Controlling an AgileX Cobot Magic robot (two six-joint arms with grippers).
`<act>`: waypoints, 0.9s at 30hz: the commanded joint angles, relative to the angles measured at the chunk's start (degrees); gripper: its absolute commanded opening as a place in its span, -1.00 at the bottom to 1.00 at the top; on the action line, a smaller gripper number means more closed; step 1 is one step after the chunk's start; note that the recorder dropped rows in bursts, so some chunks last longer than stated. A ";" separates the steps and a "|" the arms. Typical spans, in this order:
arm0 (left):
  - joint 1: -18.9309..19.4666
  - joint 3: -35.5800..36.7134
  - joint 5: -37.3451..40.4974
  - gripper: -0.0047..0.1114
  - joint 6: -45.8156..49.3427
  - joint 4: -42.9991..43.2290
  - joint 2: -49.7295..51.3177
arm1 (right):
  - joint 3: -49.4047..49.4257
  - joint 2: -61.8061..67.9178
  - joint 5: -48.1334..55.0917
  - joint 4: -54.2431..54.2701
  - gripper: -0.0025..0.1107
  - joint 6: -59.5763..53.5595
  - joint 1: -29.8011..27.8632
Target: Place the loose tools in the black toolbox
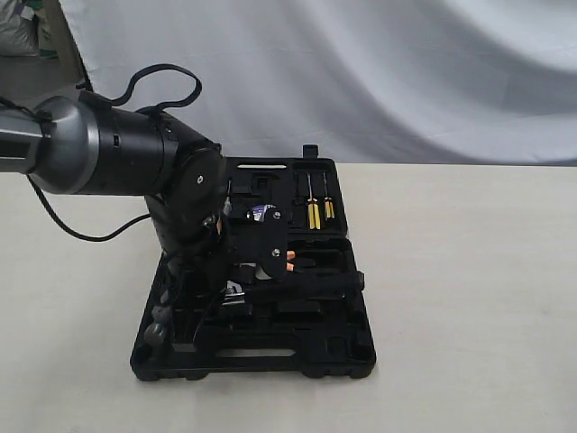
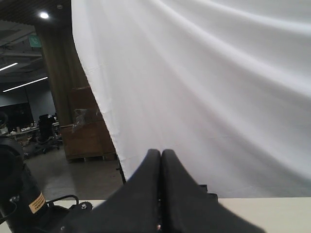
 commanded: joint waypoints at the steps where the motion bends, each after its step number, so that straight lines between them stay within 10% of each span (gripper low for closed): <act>1: -0.03 -0.50 -0.26 -0.92 -0.90 0.43 -0.35 | 0.19 -0.42 -0.18 -0.73 -0.95 -0.21 -0.18; 27: -0.03 -0.50 1.07 -0.92 -3.41 -0.22 2.72 | 0.19 -0.42 -0.33 -0.73 -0.95 -0.21 -0.18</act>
